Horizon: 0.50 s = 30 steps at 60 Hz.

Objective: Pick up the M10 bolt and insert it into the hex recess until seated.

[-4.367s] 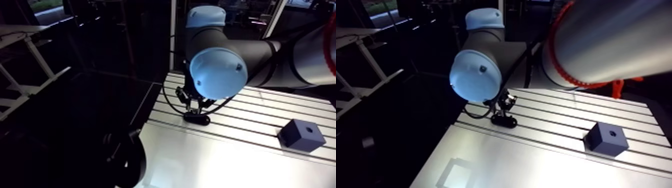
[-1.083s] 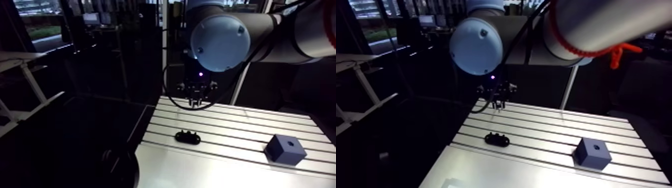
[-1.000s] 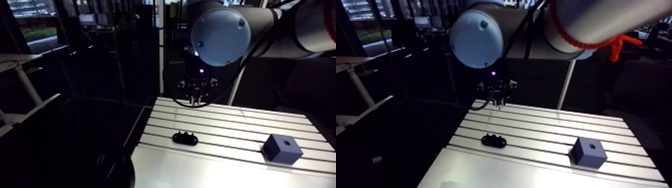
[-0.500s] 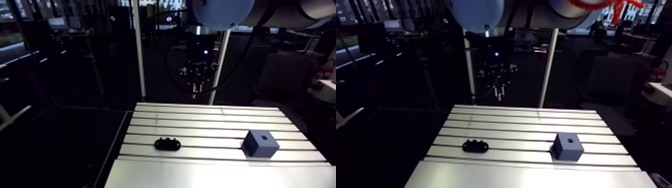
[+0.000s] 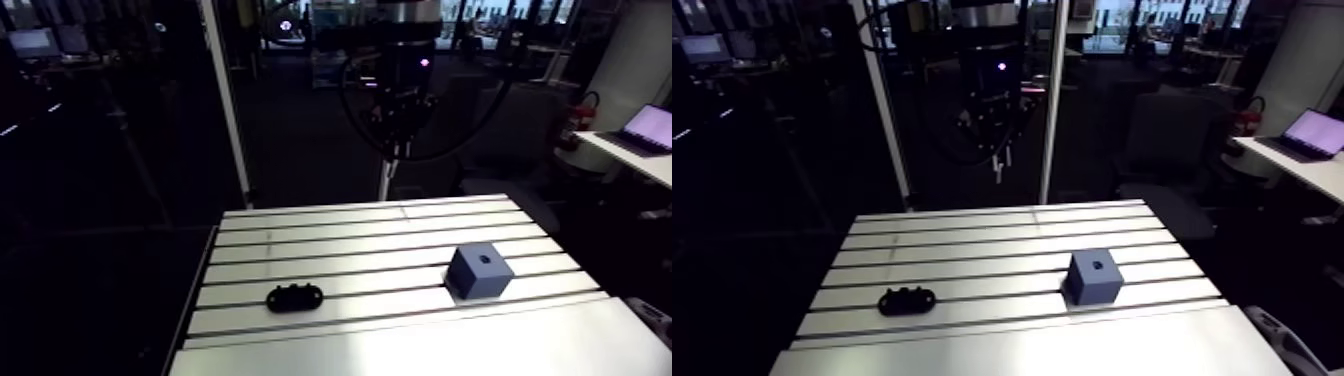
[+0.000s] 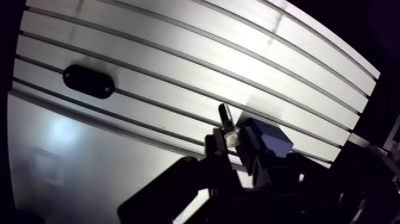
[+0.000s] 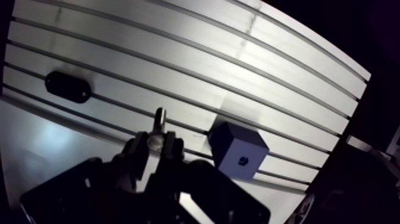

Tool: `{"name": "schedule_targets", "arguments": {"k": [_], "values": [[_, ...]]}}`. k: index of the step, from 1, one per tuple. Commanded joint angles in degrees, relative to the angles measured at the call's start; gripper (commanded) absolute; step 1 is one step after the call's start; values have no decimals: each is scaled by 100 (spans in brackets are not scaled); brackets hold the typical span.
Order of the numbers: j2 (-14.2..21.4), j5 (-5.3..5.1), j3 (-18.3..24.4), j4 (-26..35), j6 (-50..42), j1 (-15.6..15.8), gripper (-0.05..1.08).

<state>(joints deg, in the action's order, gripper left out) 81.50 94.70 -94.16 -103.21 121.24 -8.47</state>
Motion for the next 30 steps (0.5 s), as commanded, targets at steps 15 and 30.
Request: {"name": "schedule_targets", "arguments": {"k": [15, 30], "values": [[-456, 96, 876, 1244, 1383, -867, 106], [-456, 186, 886, 1581, 1320, -858, 107]]}}
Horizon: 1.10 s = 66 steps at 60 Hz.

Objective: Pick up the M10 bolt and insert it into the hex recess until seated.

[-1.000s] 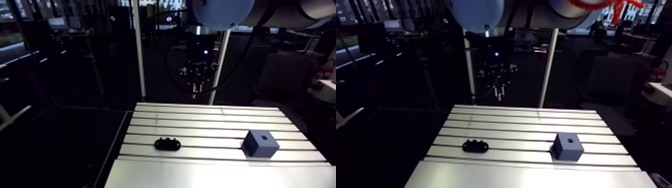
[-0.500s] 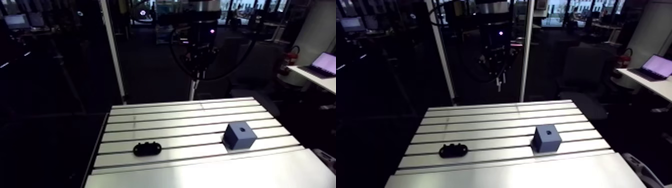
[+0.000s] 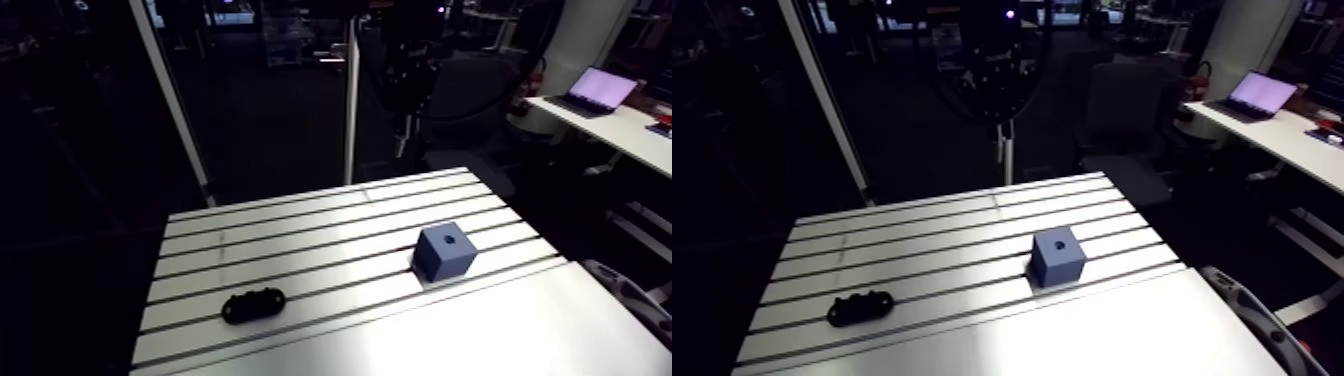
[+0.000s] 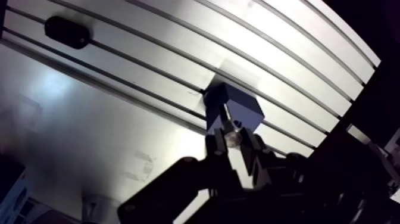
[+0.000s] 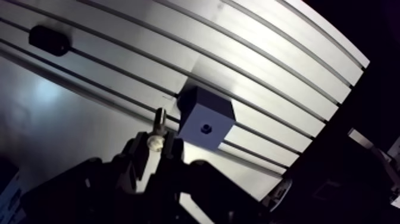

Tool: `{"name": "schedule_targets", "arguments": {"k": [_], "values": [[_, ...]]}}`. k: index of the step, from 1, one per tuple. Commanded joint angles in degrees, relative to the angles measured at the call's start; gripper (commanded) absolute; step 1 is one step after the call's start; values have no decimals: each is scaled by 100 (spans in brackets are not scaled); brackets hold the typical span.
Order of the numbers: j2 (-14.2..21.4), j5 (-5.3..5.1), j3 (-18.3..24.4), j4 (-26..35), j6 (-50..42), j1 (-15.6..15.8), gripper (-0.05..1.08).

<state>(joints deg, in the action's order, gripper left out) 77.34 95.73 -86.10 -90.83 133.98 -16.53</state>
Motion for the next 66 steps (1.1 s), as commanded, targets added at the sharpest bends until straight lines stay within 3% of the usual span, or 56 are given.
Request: {"name": "schedule_targets", "arguments": {"k": [1, 8, 15, 17, 21, 27, 40, 43, 44, 45, 47, 66], "values": [[-39, 134, 80, 380, 54, -52, 107], [-39, 252, 48, 422, 80, -52, 107], [-31, 297, 30, 344, 131, -52, 107], [-22, 383, 20, 103, 181, -52, 107], [-7, 403, -3, -30, 238, -52, 107], [-20, 557, -59, -228, 438, -45, 107], [-31, 624, -160, -296, 484, -43, 107], [-31, 713, -221, -308, 532, -43, 107], [-31, 789, -256, -315, 582, -43, 107], [-31, 789, -256, -315, 582, -43, 107], [-31, 932, -319, -341, 657, -43, 107], [44, 968, -530, -369, 703, -52, 107]]}}
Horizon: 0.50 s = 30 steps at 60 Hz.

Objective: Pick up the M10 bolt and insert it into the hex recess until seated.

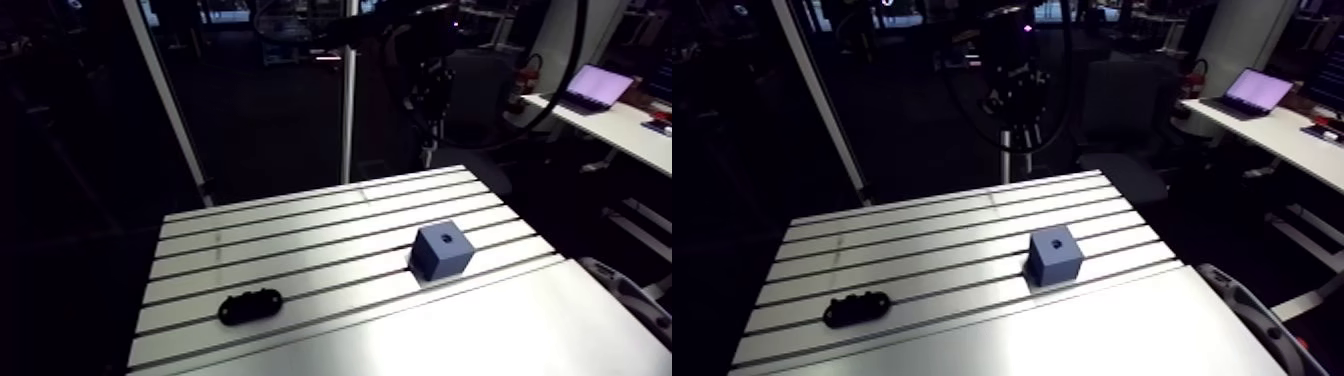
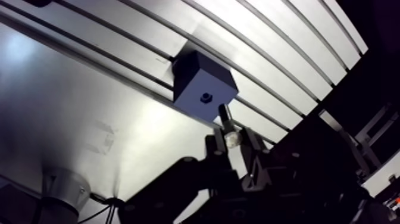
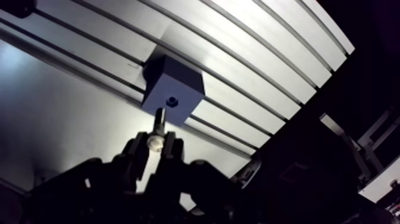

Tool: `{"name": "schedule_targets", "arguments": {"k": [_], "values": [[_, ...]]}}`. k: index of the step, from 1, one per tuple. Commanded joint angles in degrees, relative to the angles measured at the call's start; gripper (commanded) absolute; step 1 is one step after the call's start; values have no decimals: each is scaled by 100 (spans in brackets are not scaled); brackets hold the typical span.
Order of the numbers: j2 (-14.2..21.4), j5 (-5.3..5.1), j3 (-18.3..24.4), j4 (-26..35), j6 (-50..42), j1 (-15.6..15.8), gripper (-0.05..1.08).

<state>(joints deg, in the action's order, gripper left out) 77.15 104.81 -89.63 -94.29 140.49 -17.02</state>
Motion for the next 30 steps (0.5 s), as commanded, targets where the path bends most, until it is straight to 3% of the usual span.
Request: {"name": "schedule_targets", "arguments": {"k": [1, 11, 30], "values": [[63, 60, -177, -23, 52, -3, 107], [134, 173, -321, -247, 198, -3, 108], [162, 194, -418, -277, 286, -12, 108]]}}
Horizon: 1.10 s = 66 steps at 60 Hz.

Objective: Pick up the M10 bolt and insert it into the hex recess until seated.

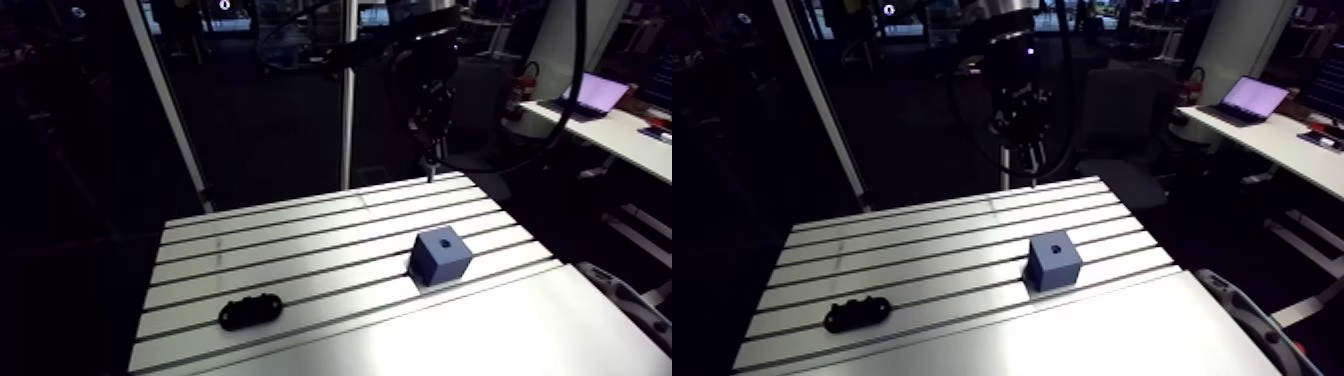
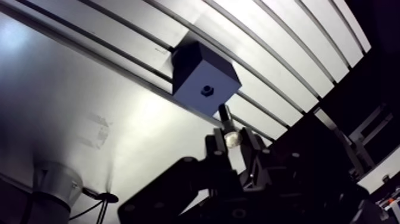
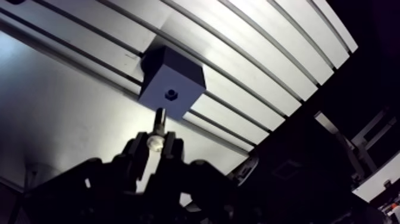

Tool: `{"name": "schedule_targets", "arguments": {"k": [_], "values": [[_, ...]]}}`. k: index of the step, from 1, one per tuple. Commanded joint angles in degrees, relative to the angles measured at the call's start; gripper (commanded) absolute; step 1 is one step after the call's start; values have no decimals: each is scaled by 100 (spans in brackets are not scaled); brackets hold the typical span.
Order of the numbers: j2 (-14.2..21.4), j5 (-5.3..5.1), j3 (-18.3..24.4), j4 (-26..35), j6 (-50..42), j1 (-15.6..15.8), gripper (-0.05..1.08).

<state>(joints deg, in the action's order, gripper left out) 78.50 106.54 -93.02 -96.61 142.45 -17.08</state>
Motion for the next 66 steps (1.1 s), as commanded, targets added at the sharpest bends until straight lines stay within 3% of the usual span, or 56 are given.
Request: {"name": "schedule_targets", "arguments": {"k": [1, 47, 66], "values": [[36, 21, -102, -46, 102, -14, 108], [368, -6, -628, -414, 333, -402, 108], [380, -48, -904, -912, 572, -565, 108]]}}
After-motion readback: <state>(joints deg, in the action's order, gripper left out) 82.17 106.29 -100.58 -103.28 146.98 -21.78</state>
